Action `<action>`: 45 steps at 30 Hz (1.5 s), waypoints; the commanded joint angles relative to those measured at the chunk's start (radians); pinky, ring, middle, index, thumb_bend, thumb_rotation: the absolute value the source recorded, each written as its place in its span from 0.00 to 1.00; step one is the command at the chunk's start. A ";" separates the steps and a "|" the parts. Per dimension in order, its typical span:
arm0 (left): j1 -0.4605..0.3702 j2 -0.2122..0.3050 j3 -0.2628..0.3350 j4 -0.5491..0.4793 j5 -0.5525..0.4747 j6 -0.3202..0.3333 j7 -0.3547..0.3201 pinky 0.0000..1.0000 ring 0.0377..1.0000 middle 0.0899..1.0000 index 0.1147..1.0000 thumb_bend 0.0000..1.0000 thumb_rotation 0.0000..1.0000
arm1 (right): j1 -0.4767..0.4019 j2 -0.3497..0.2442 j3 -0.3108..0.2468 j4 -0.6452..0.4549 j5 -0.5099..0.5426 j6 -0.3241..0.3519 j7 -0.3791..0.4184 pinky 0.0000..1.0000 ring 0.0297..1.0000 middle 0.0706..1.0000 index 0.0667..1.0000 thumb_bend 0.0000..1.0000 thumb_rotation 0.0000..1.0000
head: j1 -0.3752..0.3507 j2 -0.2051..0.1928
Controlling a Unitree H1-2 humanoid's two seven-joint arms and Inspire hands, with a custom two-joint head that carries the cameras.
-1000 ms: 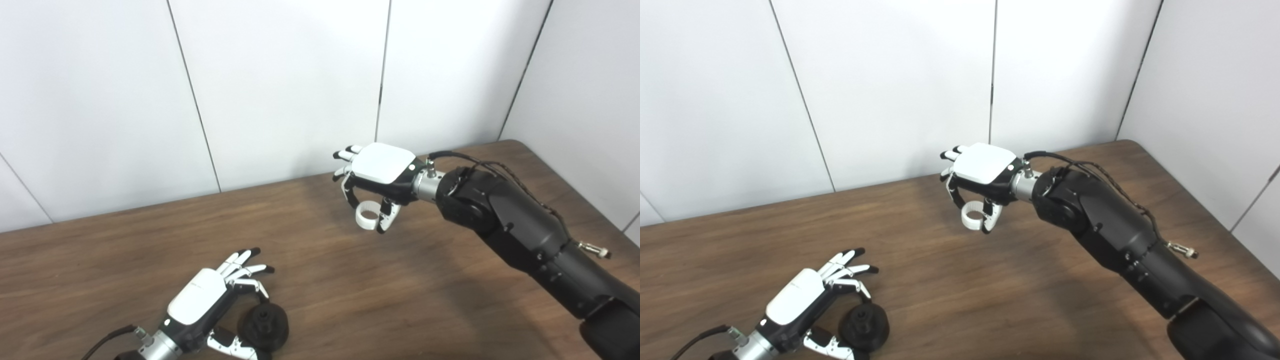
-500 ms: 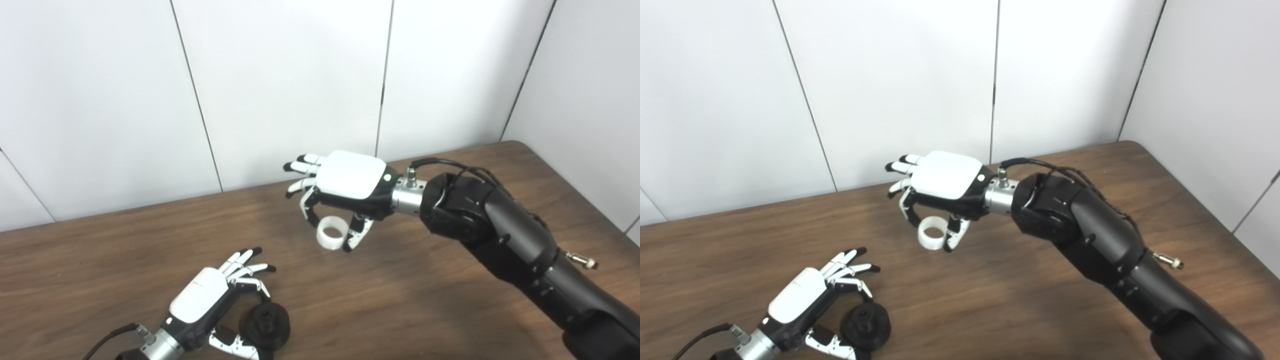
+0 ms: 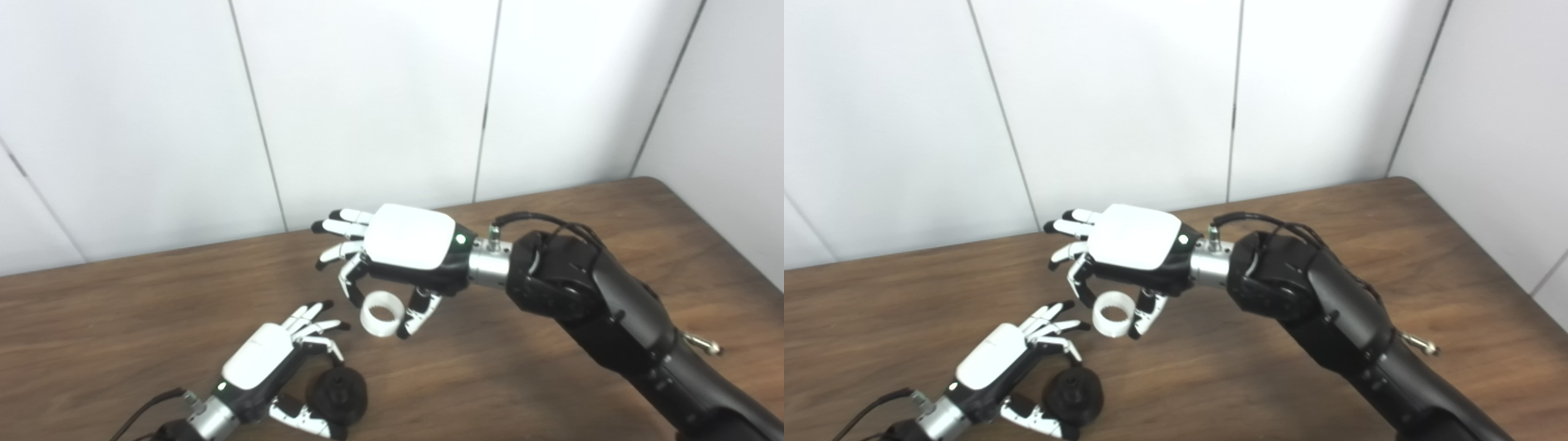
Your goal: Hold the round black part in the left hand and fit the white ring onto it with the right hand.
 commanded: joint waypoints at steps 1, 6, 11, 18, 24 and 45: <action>0.037 0.003 -0.019 0.015 0.048 0.015 -0.054 1.00 1.00 0.85 0.41 0.53 0.06 | -0.029 0.007 -0.012 -0.037 0.018 -0.018 -0.010 1.00 1.00 0.86 0.44 0.53 0.14 | 0.007 0.001; 0.047 -0.003 -0.004 0.000 0.053 0.016 -0.073 1.00 1.00 0.85 0.41 0.53 0.06 | -0.024 0.026 -0.004 -0.043 0.043 0.001 0.028 1.00 1.00 0.90 0.44 0.53 0.14 | 0.023 0.008; 0.054 -0.014 0.015 -0.010 0.066 0.017 -0.087 1.00 1.00 0.85 0.41 0.53 0.06 | -0.022 0.047 0.004 -0.035 0.058 -0.005 0.039 1.00 1.00 0.91 0.44 0.53 0.14 | 0.044 0.011; 0.059 -0.025 0.029 -0.017 0.085 0.016 -0.091 1.00 1.00 0.86 0.41 0.53 0.06 | -0.009 0.081 0.011 -0.023 0.054 -0.025 0.023 1.00 1.00 0.89 0.44 0.53 0.14 | 0.064 0.018; 0.062 -0.028 0.033 -0.019 0.083 0.016 -0.103 1.00 1.00 0.87 0.41 0.53 0.06 | -0.007 0.089 0.018 -0.026 0.062 -0.015 0.046 1.00 1.00 0.88 0.44 0.53 0.14 | 0.075 0.024; 0.083 -0.047 0.071 -0.100 0.090 0.048 -0.170 1.00 1.00 0.84 0.41 0.53 0.06 | 0.008 0.099 0.027 -0.001 0.096 -0.029 0.049 1.00 1.00 0.88 0.44 0.53 0.14 | 0.128 0.062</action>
